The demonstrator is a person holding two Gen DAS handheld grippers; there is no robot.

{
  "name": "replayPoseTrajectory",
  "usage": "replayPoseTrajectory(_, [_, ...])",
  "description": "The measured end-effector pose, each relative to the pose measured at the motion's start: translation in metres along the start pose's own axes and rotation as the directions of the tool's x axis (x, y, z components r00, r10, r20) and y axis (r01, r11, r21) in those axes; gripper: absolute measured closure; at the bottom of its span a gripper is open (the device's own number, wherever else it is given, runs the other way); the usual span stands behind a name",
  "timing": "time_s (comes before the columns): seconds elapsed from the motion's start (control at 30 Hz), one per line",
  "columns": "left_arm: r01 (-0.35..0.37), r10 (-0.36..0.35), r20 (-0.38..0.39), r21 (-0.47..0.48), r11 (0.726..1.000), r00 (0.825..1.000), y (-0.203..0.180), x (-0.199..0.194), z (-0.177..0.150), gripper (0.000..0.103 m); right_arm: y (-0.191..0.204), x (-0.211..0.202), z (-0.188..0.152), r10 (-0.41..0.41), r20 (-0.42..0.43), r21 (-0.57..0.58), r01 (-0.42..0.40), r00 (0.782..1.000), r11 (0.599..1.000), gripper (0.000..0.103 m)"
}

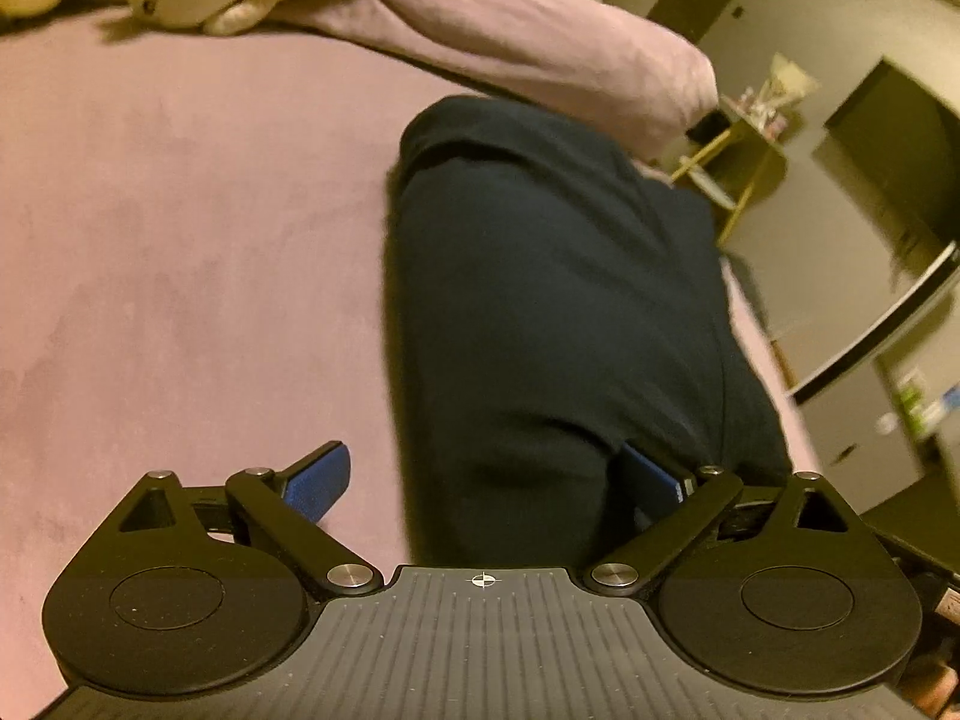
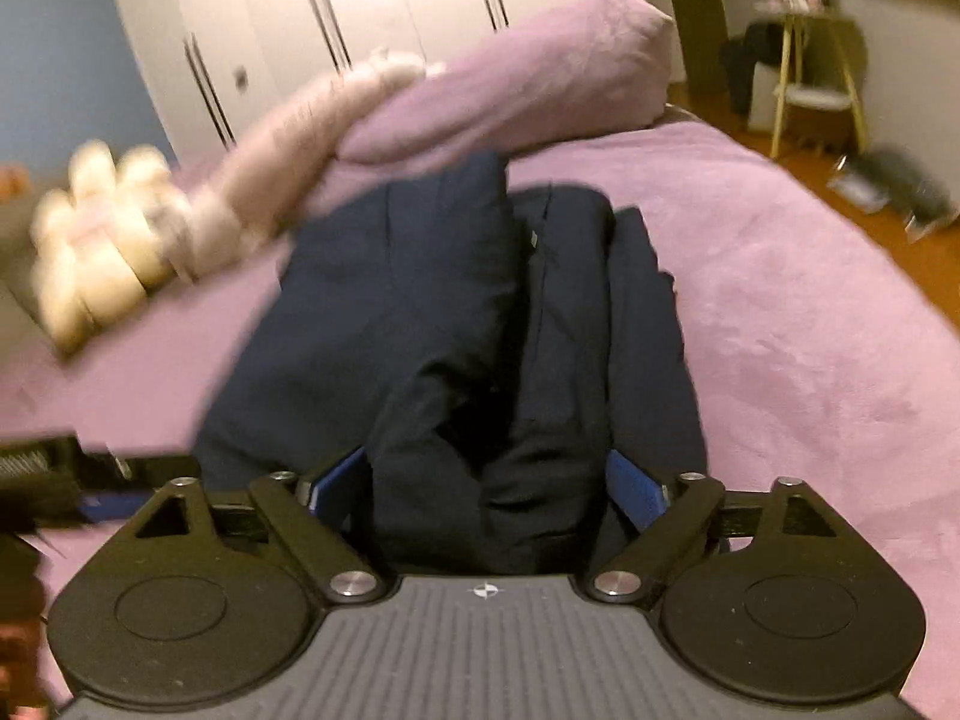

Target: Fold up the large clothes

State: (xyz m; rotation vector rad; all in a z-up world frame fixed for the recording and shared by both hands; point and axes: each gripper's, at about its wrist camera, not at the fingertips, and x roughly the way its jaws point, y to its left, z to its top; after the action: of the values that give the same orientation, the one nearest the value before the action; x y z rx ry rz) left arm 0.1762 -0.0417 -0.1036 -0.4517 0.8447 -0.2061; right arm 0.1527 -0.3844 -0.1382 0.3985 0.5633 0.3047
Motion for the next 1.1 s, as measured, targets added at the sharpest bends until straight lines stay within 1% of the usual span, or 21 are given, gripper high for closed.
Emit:
replayPoseTrajectory(0.03, [0.022,-0.022,0.002,-0.009,1.0,1.0,0.004,0.0,0.005,0.004,-0.012,-0.001,0.006,0.023,0.009,0.047,-0.023,1.0,0.999,0.005])
replayPoseTrajectory(0.1, [0.05,-0.049,0.017,-0.019,0.999,0.999,0.012,0.003,0.017,0.004,-0.037,0.006,0.019,0.046,-0.008,0.128,-0.045,0.999,0.991,0.005])
replayPoseTrajectory(0.2, [0.061,-0.06,0.027,-0.047,0.997,0.998,0.021,0.018,0.033,0.004,-0.07,0.028,0.029,0.045,-0.052,0.209,-0.033,0.998,0.977,0.005])
replayPoseTrajectory(0.23, [0.057,-0.056,0.021,-0.049,0.997,0.998,0.023,0.024,0.038,0.004,-0.081,0.036,0.03,0.071,-0.064,0.256,-0.052,0.995,0.965,0.005])
replayPoseTrajectory(0.27, [0.064,-0.064,0.008,-0.054,0.996,0.998,0.027,0.033,0.043,0.004,-0.092,0.048,0.031,0.119,-0.081,0.326,-0.087,0.99,0.941,0.005])
replayPoseTrajectory(0.33, [0.087,-0.089,-0.014,-0.083,0.993,0.996,0.031,0.05,0.052,0.004,-0.109,0.066,0.033,0.187,-0.112,0.432,-0.122,0.976,0.893,0.005])
replayPoseTrajectory(0.4, [0.113,-0.115,-0.015,-0.105,0.988,0.993,0.031,0.062,0.057,0.004,-0.114,0.08,0.032,0.248,-0.12,0.484,-0.161,0.961,0.86,0.006])
replayPoseTrajectory(0.43, [0.124,-0.127,-0.018,-0.114,0.986,0.992,0.031,0.068,0.059,0.004,-0.116,0.085,0.031,0.268,-0.12,0.503,-0.174,0.956,0.847,0.009])
replayPoseTrajectory(0.5, [0.156,-0.161,-0.029,-0.136,0.978,0.986,0.032,0.083,0.064,0.005,-0.118,0.097,0.033,0.279,-0.134,0.514,-0.174,0.951,0.84,0.013])
replayPoseTrajectory(0.53, [0.172,-0.179,-0.038,-0.149,0.974,0.983,0.032,0.089,0.065,0.006,-0.117,0.102,0.034,0.287,-0.138,0.512,-0.18,0.948,0.84,0.018])
replayPoseTrajectory(0.57, [0.175,-0.184,-0.044,-0.158,0.972,0.982,0.032,0.094,0.066,0.006,-0.117,0.105,0.036,0.297,-0.144,0.51,-0.186,0.944,0.84,0.025])
replayPoseTrajectory(0.67, [0.176,-0.183,-0.041,-0.144,0.974,0.982,0.031,0.105,0.069,0.006,-0.113,0.115,0.04,0.296,-0.176,0.484,-0.18,0.939,0.857,0.03])
replayPoseTrajectory(0.7, [0.177,-0.185,-0.04,-0.145,0.973,0.982,0.03,0.104,0.069,0.006,-0.112,0.118,0.041,0.297,-0.181,0.478,-0.18,0.937,0.86,0.031])
replayPoseTrajectory(0.77, [0.178,-0.185,-0.037,-0.145,0.973,0.982,0.03,0.103,0.07,0.012,-0.109,0.122,0.043,0.299,-0.186,0.464,-0.184,0.936,0.866,0.036])
replayPoseTrajectory(0.8, [0.176,-0.182,-0.033,-0.136,0.975,0.983,0.029,0.101,0.07,0.016,-0.108,0.123,0.044,0.305,-0.183,0.466,-0.191,0.934,0.864,0.039])
replayPoseTrajectory(0.83, [0.172,-0.177,-0.029,-0.128,0.977,0.984,0.028,0.099,0.07,0.022,-0.108,0.122,0.044,0.31,-0.179,0.47,-0.196,0.934,0.861,0.045])
replayPoseTrajectory(0.87, [0.167,-0.171,-0.023,-0.121,0.978,0.985,0.026,0.097,0.07,0.024,-0.106,0.121,0.044,0.312,-0.175,0.472,-0.198,0.934,0.859,0.048])
replayPoseTrajectory(0.93, [0.164,-0.167,-0.017,-0.119,0.979,0.986,0.022,0.093,0.072,0.03,-0.102,0.119,0.045,0.307,-0.169,0.464,-0.199,0.937,0.863,0.051])
replayPoseTrajectory(1.1, [0.161,-0.162,0.002,-0.094,0.982,0.987,0.015,0.08,0.083,0.038,-0.083,0.119,0.053,0.299,-0.152,0.432,-0.209,0.942,0.877,0.055])
